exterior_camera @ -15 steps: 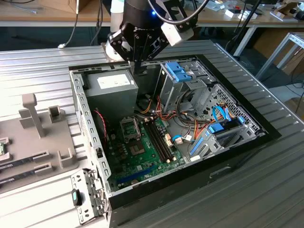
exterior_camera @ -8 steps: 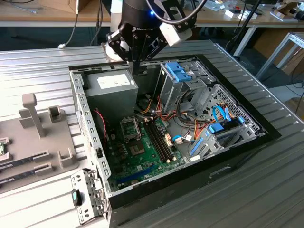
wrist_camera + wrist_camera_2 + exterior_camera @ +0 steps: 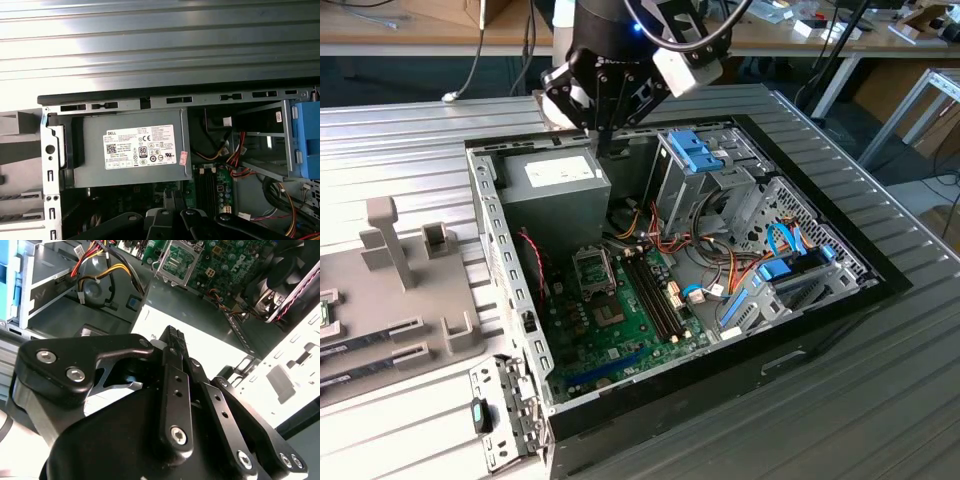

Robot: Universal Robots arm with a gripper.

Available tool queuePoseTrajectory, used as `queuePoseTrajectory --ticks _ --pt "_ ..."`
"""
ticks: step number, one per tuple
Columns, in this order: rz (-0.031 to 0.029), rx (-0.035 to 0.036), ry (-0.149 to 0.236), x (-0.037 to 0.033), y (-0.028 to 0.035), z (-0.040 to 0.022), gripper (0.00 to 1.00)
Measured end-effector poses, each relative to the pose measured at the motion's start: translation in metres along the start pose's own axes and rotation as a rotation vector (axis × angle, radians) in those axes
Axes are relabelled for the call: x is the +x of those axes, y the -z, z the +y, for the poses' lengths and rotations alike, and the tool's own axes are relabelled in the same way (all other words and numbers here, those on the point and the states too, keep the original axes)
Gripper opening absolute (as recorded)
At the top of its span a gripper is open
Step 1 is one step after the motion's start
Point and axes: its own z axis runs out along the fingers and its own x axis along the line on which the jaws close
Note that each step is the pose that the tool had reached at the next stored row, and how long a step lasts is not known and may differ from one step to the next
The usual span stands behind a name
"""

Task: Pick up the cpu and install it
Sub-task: 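Reach for the cpu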

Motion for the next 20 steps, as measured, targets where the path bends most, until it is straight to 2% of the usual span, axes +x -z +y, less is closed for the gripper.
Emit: queuePoseTrajectory --ticks 20 --pt "0.0001 0.0 0.0 0.0046 0.0002 -0.0004 0.11"
